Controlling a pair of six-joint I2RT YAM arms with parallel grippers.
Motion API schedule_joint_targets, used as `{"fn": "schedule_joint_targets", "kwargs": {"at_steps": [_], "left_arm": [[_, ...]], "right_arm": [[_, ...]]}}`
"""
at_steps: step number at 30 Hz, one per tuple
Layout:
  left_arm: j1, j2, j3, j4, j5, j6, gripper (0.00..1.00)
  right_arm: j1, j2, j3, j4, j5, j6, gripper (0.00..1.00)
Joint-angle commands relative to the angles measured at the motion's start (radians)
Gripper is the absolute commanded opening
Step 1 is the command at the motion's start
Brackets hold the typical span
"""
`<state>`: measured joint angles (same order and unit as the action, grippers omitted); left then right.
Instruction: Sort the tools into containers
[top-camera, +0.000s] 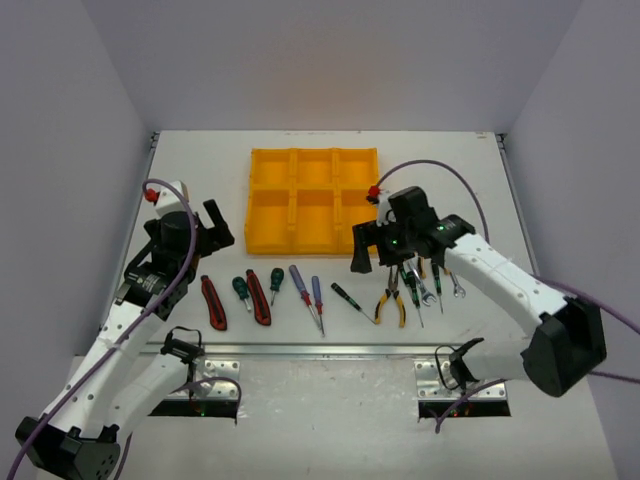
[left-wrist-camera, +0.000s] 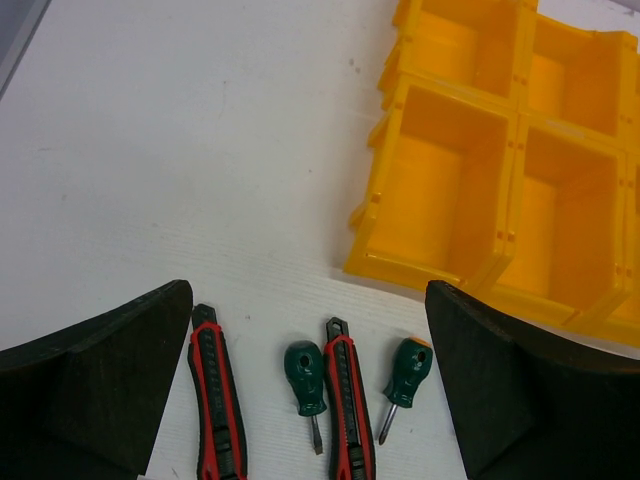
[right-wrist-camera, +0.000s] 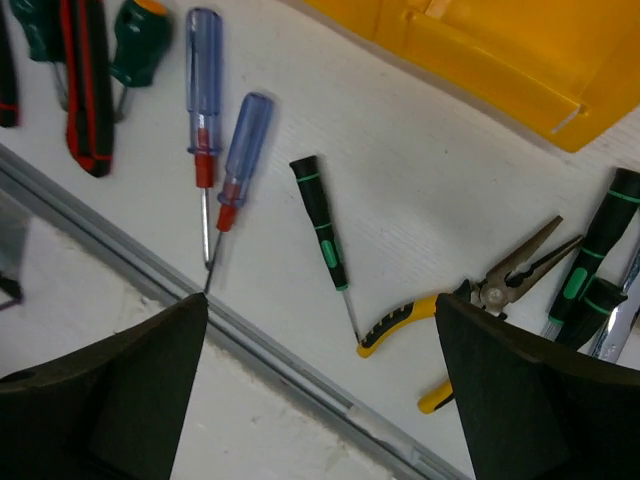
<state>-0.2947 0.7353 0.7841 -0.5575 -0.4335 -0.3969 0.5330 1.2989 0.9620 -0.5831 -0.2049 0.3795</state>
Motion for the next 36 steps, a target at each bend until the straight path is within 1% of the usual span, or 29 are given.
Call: {"fn": "schedule_joint_targets", "kwargs": {"at_steps": [1, 2, 3, 4, 5, 6, 7, 8, 10, 13, 15, 18, 20, 21, 22, 24, 27, 28, 30, 31, 32, 33, 35, 36], "left_arm": [[-0.008, -0.004, 0.015, 0.038, 0.010, 0.001, 1.00], [-0.008, -0.001, 0.014, 0.039, 0.016, 0.003, 1.00], [-0.009, -0.001, 0.014, 0.039, 0.016, 0.003, 1.00], [-0.008, 0.002, 0.014, 0.039, 0.021, 0.004, 1.00], [-0.008, 0.006, 0.014, 0.039, 0.022, 0.006, 1.00], [-0.009, 0.010, 0.015, 0.041, 0.025, 0.007, 1.00], [-0.009, 0.011, 0.015, 0.039, 0.025, 0.008, 1.00], [-0.009, 0.012, 0.015, 0.039, 0.025, 0.009, 1.00], [-0.008, 0.006, 0.014, 0.040, 0.025, 0.009, 1.00], [-0.008, 0.004, 0.012, 0.042, 0.032, 0.009, 1.00], [-0.008, 0.010, 0.014, 0.042, 0.036, 0.010, 1.00], [-0.009, 0.012, 0.012, 0.042, 0.038, 0.010, 1.00], [-0.008, 0.010, 0.013, 0.042, 0.037, 0.010, 1.00], [-0.008, 0.011, 0.013, 0.042, 0.037, 0.010, 1.00], [-0.008, 0.012, 0.015, 0.042, 0.038, 0.010, 1.00], [-0.009, 0.013, 0.015, 0.043, 0.047, 0.010, 1.00], [-0.008, 0.013, 0.028, 0.043, 0.082, 0.014, 1.00], [-0.008, 0.012, 0.034, 0.043, 0.110, 0.014, 1.00], [-0.008, 0.009, 0.051, 0.058, 0.236, 0.007, 1.00], [-0.008, 0.009, 0.052, 0.080, 0.240, 0.007, 1.00], [-0.009, 0.013, 0.050, 0.135, 0.474, -0.001, 1.00], [-0.009, 0.018, 0.045, 0.174, 0.591, -0.015, 1.00], [-0.008, 0.036, -0.016, 0.312, 0.821, -0.108, 1.00], [-0.010, 0.052, -0.063, 0.514, 0.942, -0.178, 1.00]], "right_arm": [[0.126, 0.131, 0.052, -0.040, 0.292, -0.102, 0.86], [0.170, 0.198, 0.065, -0.046, 0.304, -0.111, 0.81], [0.195, 0.231, 0.066, -0.046, 0.318, -0.113, 0.81], [0.218, 0.262, 0.081, -0.043, 0.335, -0.116, 0.75], [0.253, 0.320, 0.089, -0.043, 0.359, -0.113, 0.74], [0.269, 0.321, 0.095, -0.046, 0.360, -0.107, 0.74], [0.282, 0.378, 0.098, -0.045, 0.367, -0.102, 0.63], [0.291, 0.394, 0.099, -0.044, 0.369, -0.097, 0.59], [0.301, 0.434, 0.069, 0.010, 0.321, -0.090, 0.48], [0.305, 0.475, 0.040, 0.063, 0.282, -0.071, 0.34], [0.305, 0.502, 0.034, 0.072, 0.274, -0.064, 0.28], [0.306, 0.504, 0.012, 0.097, 0.264, -0.058, 0.28], [0.306, 0.494, -0.003, 0.113, 0.264, -0.048, 0.25], [0.306, 0.492, -0.009, 0.121, 0.265, -0.046, 0.18], [0.306, 0.490, -0.019, 0.131, 0.269, -0.044, 0.06], [0.306, 0.471, -0.028, 0.139, 0.275, -0.034, 0.01], [0.306, 0.402, -0.031, 0.136, 0.294, -0.009, 0.00], [0.306, 0.376, -0.028, 0.124, 0.296, 0.004, 0.00], [0.306, 0.296, -0.014, 0.093, 0.297, 0.029, 0.00], [0.306, 0.262, -0.010, 0.085, 0.288, 0.030, 0.00], [0.306, 0.198, -0.004, 0.090, 0.253, 0.037, 0.00], [0.308, 0.164, -0.003, 0.102, 0.220, 0.041, 0.00], [0.306, 0.090, -0.042, 0.174, 0.124, 0.037, 0.00], [0.305, 0.047, -0.066, 0.270, 0.060, 0.039, 0.00]]}}
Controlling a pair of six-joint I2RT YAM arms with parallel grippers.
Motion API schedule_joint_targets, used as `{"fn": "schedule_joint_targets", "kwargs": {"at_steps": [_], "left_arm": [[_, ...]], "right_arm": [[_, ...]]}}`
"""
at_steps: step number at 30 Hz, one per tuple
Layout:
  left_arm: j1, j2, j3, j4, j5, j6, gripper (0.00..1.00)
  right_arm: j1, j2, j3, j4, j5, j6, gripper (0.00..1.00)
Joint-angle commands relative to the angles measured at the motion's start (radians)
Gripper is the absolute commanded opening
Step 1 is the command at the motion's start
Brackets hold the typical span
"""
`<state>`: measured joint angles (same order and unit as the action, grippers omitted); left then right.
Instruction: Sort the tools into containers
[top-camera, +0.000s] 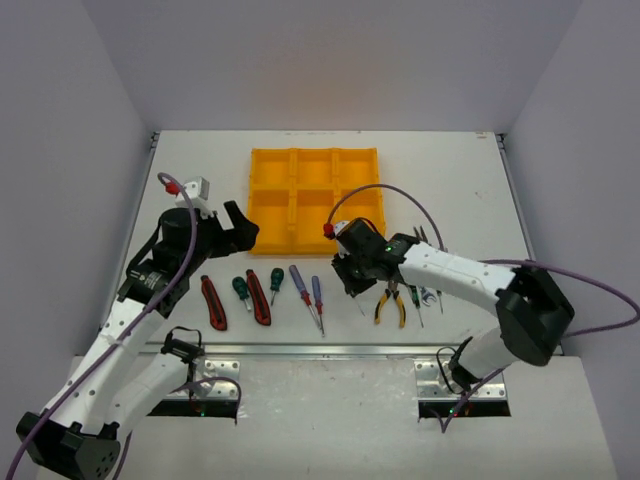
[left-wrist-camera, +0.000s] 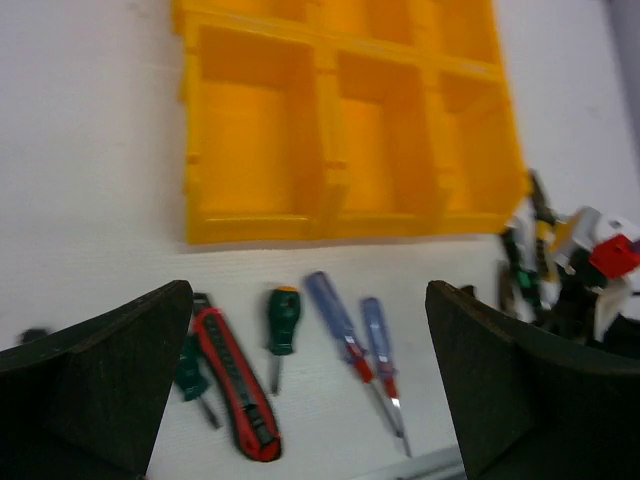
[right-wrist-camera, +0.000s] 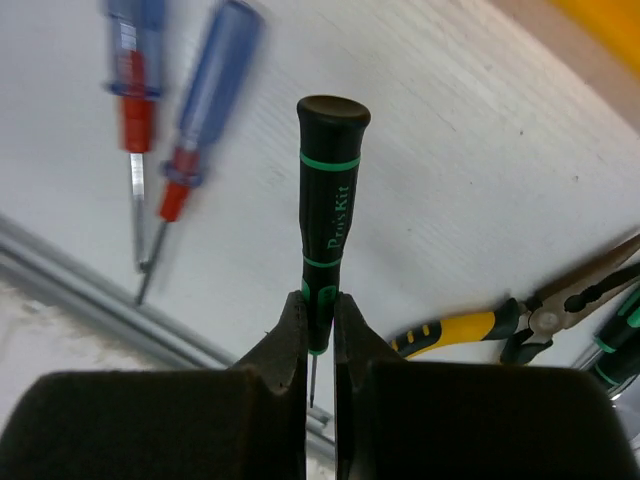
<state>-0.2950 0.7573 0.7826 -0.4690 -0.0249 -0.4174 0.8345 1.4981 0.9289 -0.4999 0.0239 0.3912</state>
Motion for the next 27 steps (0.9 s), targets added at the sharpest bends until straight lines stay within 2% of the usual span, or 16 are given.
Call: {"fn": "schedule_joint_targets", "kwargs": {"at_steps": [1, 3, 5, 13, 16, 22, 23, 27], "left_arm": [[-0.012, 0.042, -0.103, 0.579, 0.633, -0.224, 1.00], [-0.022, 0.057, -0.171, 0.781, 0.764, -0.370, 1.00], [-0.046, 0.074, -0.200, 0.898, 0.766, -0.447, 0.97], [-0.154, 0.157, -0.177, 0.945, 0.701, -0.428, 0.77], [-0.177, 0.186, -0.168, 0.936, 0.672, -0.427, 0.56], [-0.191, 0.218, -0.137, 0.867, 0.648, -0.386, 0.35], [-0.191, 0.219, -0.134, 0.859, 0.644, -0.379, 0.25], [-0.191, 0.247, -0.104, 0.821, 0.634, -0.353, 0.01]], "right_arm": [[0.003, -0.188, -0.052, 0.255, -0.219, 0.034, 0.00], [0.003, -0.250, -0.078, 0.334, -0.297, 0.058, 0.00], [0.003, -0.299, -0.078, 0.375, -0.348, 0.088, 0.00], [0.002, -0.329, -0.039, 0.462, -0.396, 0.119, 0.00], [0.002, -0.326, -0.026, 0.482, -0.405, 0.124, 0.00], [0.002, -0.341, -0.030, 0.494, -0.360, 0.120, 0.00], [0.002, -0.344, -0.030, 0.494, -0.351, 0.120, 0.00], [0.001, -0.348, -0.024, 0.492, -0.338, 0.110, 0.00]]}}
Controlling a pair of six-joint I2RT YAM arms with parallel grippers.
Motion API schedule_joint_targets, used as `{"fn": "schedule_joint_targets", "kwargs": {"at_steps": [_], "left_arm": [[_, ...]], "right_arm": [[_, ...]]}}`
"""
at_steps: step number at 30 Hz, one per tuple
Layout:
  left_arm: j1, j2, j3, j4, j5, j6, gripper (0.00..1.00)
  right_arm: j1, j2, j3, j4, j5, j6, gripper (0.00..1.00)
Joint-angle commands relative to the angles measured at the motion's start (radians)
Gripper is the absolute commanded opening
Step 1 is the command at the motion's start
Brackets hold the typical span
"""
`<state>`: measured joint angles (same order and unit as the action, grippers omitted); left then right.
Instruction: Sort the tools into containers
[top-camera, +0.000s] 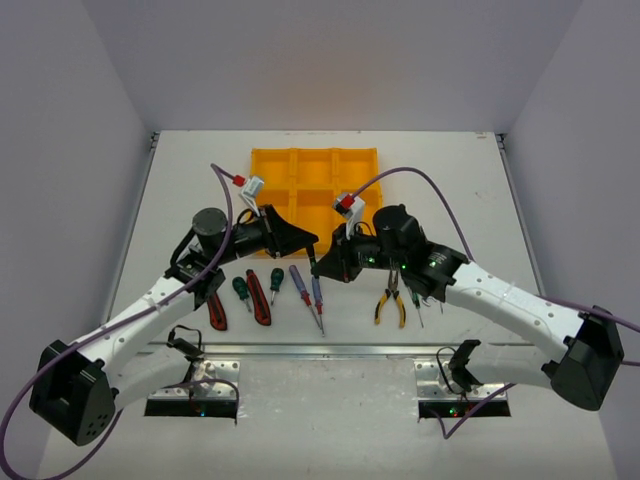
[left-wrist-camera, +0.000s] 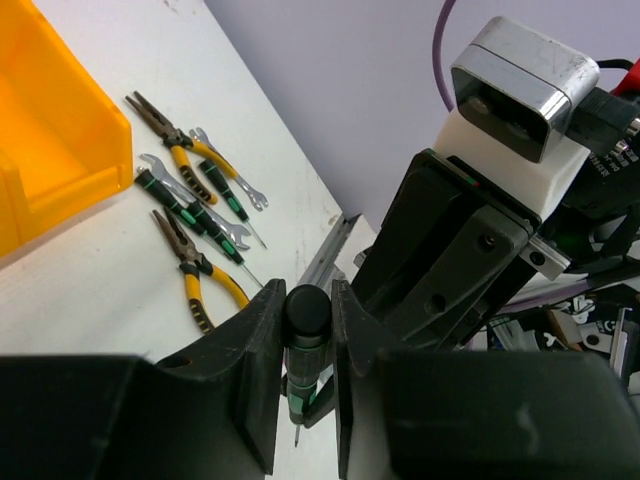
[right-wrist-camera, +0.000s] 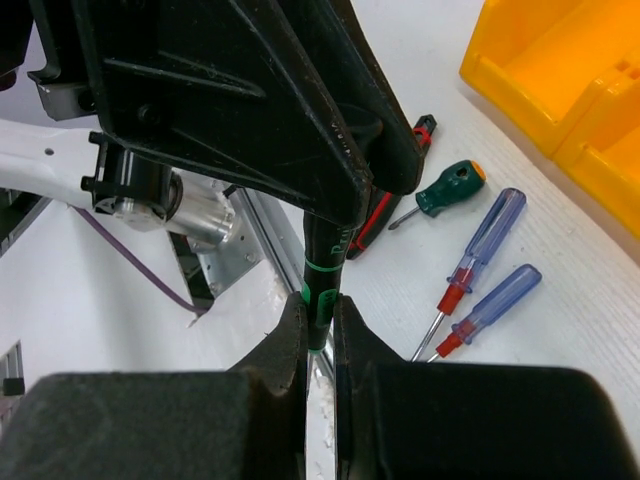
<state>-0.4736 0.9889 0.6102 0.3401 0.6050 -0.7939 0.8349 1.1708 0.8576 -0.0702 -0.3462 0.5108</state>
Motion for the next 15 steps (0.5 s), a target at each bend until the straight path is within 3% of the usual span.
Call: {"fn": "schedule_joint_targets", "kwargs": {"at_steps": [1, 2, 3, 4, 5, 7, 9, 12, 15], "left_arm": [[-0.013, 0.025, 0.078, -0.004, -0.009, 0.032, 0.00], [-0.013, 0.029, 0.090, -0.027, -0.022, 0.048, 0.00], [-0.013, 0.035, 0.115, -0.078, -0.054, 0.061, 0.00], [-0.013, 0.046, 0.164, -0.177, -0.190, 0.110, 0.00], [-0.013, 0.073, 0.235, -0.323, -0.372, 0.131, 0.00], [-0.011, 0.159, 0.389, -0.564, -0.639, 0.175, 0.00], [0.004, 0.280, 0.544, -0.716, -1.006, 0.192, 0.00], [0.054, 0.436, 0.707, -0.772, -1.121, 0.195, 0.00], [0.134, 0.582, 0.889, -0.759, -1.190, 0.263, 0.00]], "right_arm": [[-0.001, -0.021, 0.049, 0.061, 0.047, -0.011, 0.01], [-0.002, -0.022, 0.049, 0.056, 0.070, -0.011, 0.07], [-0.004, -0.024, 0.047, 0.043, 0.082, -0.009, 0.30], [-0.010, -0.033, 0.041, 0.021, 0.133, -0.002, 0.74], [-0.011, -0.047, 0.037, -0.014, 0.217, 0.004, 0.95], [-0.015, -0.076, 0.044, -0.113, 0.402, 0.028, 0.99], [-0.020, -0.111, 0.053, -0.203, 0.570, 0.046, 0.99], [-0.021, -0.176, 0.042, -0.251, 0.690, 0.043, 0.99], [-0.023, -0.250, 0.016, -0.276, 0.714, 0.006, 0.99]]}}
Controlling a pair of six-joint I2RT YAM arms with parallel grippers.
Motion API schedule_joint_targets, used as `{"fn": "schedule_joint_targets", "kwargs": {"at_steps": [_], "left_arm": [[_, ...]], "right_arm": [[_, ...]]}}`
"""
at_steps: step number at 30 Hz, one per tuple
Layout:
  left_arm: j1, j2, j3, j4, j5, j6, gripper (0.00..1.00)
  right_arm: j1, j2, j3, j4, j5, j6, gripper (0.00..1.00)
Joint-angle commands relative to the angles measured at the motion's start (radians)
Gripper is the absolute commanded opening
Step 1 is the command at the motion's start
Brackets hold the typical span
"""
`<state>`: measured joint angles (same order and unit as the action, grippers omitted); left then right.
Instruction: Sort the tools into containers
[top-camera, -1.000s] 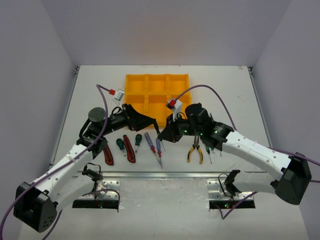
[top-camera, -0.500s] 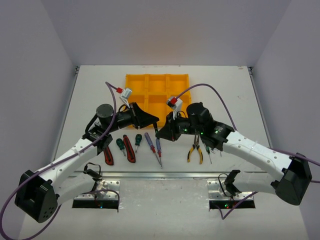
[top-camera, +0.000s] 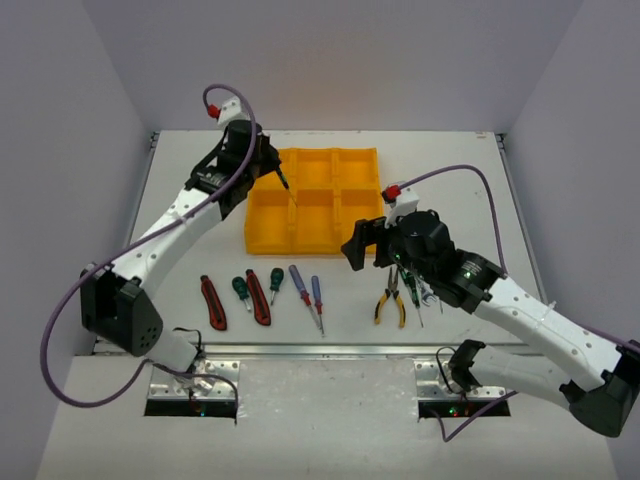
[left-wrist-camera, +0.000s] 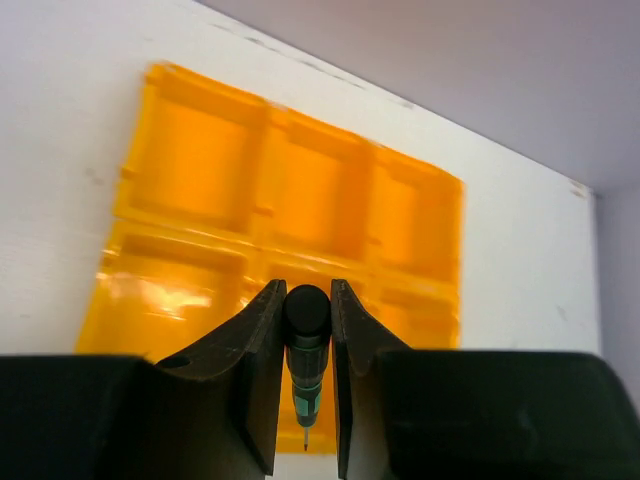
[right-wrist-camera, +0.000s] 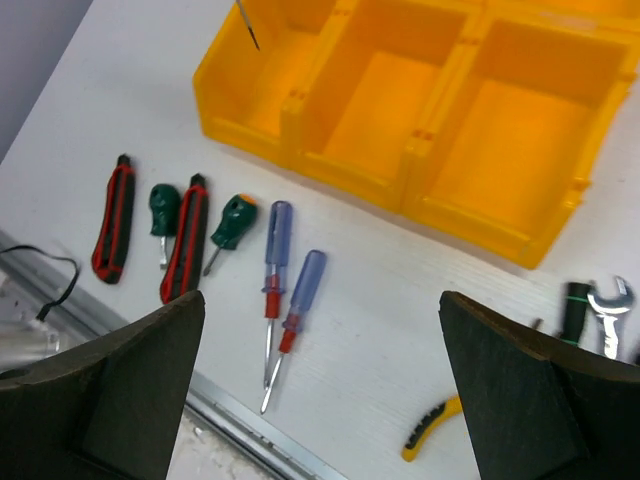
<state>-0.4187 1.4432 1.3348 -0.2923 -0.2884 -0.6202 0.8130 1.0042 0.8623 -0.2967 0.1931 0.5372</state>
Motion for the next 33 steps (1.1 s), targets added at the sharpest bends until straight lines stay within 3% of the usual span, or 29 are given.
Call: {"fn": "schedule_joint_targets", "kwargs": {"at_steps": [1, 8, 14, 24, 27, 33], "left_arm": [[0.110, 0.183, 0.214, -0.111, -0.309, 0.099, 0.00], [0.186, 0.519, 0.455, 0.091, -0.247, 0.283, 0.00], [0.202, 0.671, 0.597, 0.094, -0.166, 0.266, 0.00], [0.203, 0.735, 0.614, 0.036, -0.070, 0.150, 0.00], [0.202, 0.751, 0.622, 0.006, -0.039, 0.127, 0.06], [0.198, 0.799, 0.681, -0.070, 0.040, 0.107, 0.16]], "right_arm": [[-0.002, -0.096, 0.002, -0.058, 0.178, -0.023, 0.99], [-0.003, -0.180, -0.076, -0.104, 0.143, -0.023, 0.99], [-0.003, -0.194, -0.112, -0.123, 0.134, -0.012, 0.99], [-0.004, -0.143, -0.128, -0.128, 0.144, -0.008, 0.99], [-0.012, -0.112, -0.114, -0.162, 0.170, -0.004, 0.99], [-0.188, -0.005, -0.063, -0.253, 0.086, 0.063, 0.99]]}}
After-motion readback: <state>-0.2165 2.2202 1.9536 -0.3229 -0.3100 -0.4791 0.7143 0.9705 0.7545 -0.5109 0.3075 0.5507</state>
